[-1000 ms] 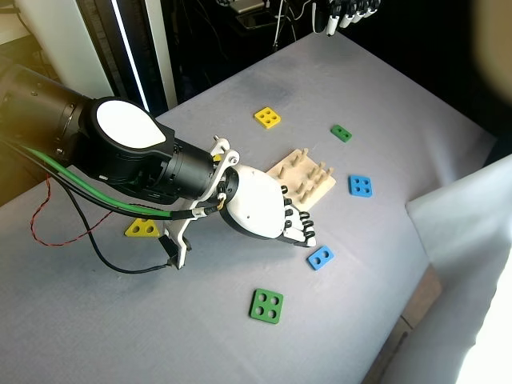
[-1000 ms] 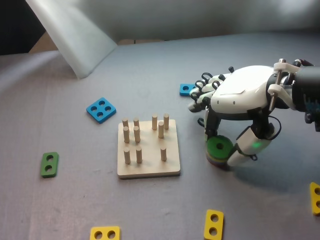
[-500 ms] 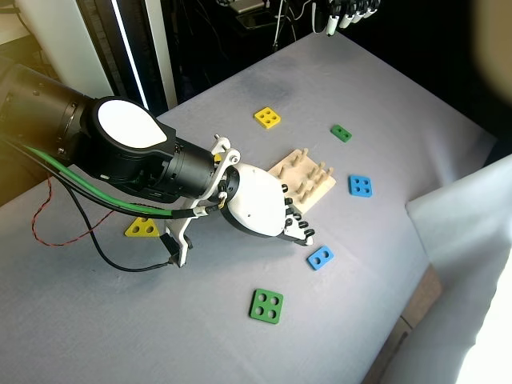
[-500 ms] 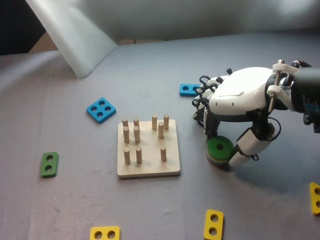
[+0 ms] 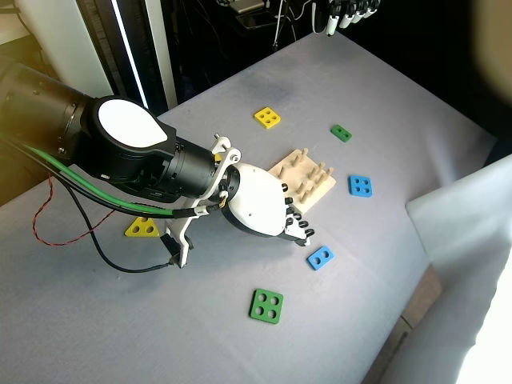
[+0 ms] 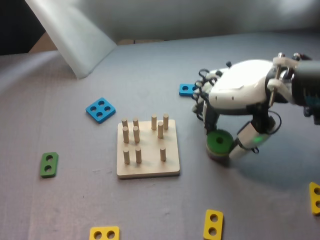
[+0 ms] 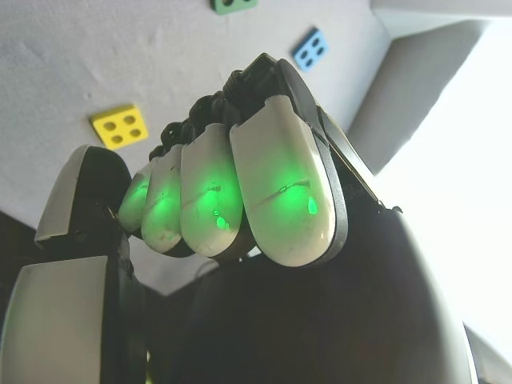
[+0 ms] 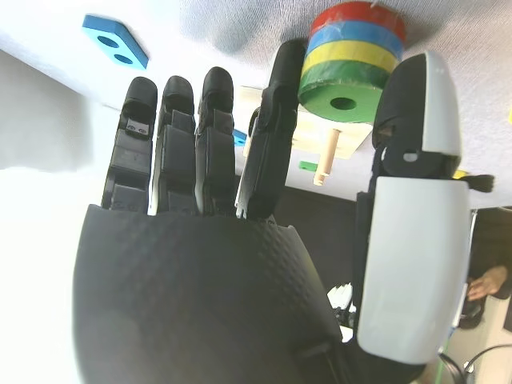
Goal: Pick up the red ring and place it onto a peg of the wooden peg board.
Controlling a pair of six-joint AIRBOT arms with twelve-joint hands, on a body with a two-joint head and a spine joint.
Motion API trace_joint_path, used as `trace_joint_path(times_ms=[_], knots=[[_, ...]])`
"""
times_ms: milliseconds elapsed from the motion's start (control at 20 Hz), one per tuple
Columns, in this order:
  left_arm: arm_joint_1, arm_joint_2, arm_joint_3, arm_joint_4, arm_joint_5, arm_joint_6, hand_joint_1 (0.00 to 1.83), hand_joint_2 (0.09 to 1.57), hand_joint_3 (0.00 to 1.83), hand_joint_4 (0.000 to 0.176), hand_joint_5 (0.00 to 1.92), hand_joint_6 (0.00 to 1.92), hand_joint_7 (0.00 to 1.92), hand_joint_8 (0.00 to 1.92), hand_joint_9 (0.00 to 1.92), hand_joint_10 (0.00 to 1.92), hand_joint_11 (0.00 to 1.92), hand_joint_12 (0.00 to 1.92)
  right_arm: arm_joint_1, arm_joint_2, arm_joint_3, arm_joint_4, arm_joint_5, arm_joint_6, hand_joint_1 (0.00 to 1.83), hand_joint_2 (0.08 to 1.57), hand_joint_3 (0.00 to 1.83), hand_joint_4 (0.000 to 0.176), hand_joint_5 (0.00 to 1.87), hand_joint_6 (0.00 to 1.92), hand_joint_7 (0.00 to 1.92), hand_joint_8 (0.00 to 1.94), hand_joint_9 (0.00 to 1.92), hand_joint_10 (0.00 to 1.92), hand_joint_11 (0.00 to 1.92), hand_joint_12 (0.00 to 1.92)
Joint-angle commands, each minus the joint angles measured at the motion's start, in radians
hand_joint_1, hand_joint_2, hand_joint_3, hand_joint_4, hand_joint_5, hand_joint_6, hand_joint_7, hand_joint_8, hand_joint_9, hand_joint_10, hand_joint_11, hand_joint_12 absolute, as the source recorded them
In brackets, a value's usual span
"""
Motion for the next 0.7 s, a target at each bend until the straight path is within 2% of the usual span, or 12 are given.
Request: trace_joint_path(times_ms=[0,50,100,150,300,400,500,550,600,650], knots=[[-0.01,0.008,-0.002,-0.007,-0.007,0.004,0.9,1.43,0.0,0.176,1.32,1.92,1.61,1.92,1.71,1.92,1.82,1.92,0.018,0.0,0.001,0.006,-0.005,0.002,1.09,1.04,0.0,0.109,1.15,0.71,0.42,0.0,0.21,0.0,0.0,0.27],[-0.01,0.008,-0.002,-0.007,-0.007,0.004,0.9,1.43,0.0,0.176,1.28,1.92,1.59,1.92,1.7,1.92,1.82,1.92,0.025,0.0,0.001,0.006,-0.005,0.005,1.1,1.04,0.0,0.094,1.15,0.72,0.43,0.01,0.23,0.01,0.0,0.28],[-0.01,0.008,-0.002,-0.007,-0.007,0.004,0.9,1.43,0.0,0.176,1.27,1.92,1.59,1.92,1.7,1.92,1.81,1.92,0.033,0.0,0.001,0.006,-0.003,0.012,1.11,1.04,0.0,0.065,1.16,0.7,0.44,0.01,0.24,0.01,0.0,0.28],[-0.01,0.008,-0.001,-0.007,-0.007,0.004,0.91,1.42,0.0,0.176,1.27,1.92,1.58,1.92,1.69,1.92,1.8,1.92,0.041,0.0,0.001,0.006,0.002,0.017,1.11,1.03,0.0,0.081,1.16,0.69,0.44,0.0,0.24,0.01,0.0,0.3],[-0.01,0.008,-0.001,-0.007,-0.007,0.004,0.91,1.42,0.0,0.176,1.27,1.92,1.58,1.92,1.69,1.92,1.8,1.92,0.066,0.0,0.001,0.006,0.02,0.022,1.11,1.03,0.0,0.084,1.17,0.68,0.44,0.0,0.25,0.01,0.0,0.3],[-0.01,0.007,-0.001,-0.007,-0.008,0.004,0.87,1.44,0.0,0.176,1.31,1.92,1.6,1.92,1.7,1.92,1.81,1.92,0.084,0.0,0.001,0.006,0.032,0.023,1.1,1.04,0.0,0.101,1.15,0.71,0.43,0.01,0.24,0.01,0.0,0.45],[-0.01,0.007,-0.002,-0.007,-0.008,0.004,0.88,1.44,0.0,0.176,1.31,1.92,1.6,1.92,1.71,1.92,1.82,1.92,0.1,-0.001,0.001,0.006,0.045,0.028,1.09,1.04,0.0,0.111,1.15,0.71,0.44,0.01,0.25,0.01,0.0,0.4],[-0.01,0.007,-0.002,-0.007,-0.008,0.004,0.88,1.44,0.0,0.176,1.32,1.92,1.6,1.92,1.71,1.92,1.82,1.92,0.107,-0.001,0.001,0.006,0.048,0.03,1.09,1.04,0.0,0.101,1.14,0.72,0.45,0.01,0.25,0.01,0.0,0.45],[-0.01,0.007,-0.001,-0.007,-0.008,0.004,0.88,1.44,0.0,0.176,1.32,1.92,1.6,1.92,1.71,1.92,1.82,1.92,0.115,-0.001,0.001,0.006,0.054,0.034,1.09,1.04,0.0,0.118,1.14,0.73,0.44,0.0,0.25,0.01,0.0,0.5],[-0.01,0.007,-0.001,-0.007,-0.008,0.004,0.86,1.45,0.0,0.176,1.32,1.92,1.6,1.92,1.7,1.92,1.81,1.92,0.121,-0.002,0.001,0.006,0.061,0.039,1.09,1.04,0.0,0.119,1.14,0.73,0.44,0.0,0.25,0.0,0.0,0.45]])
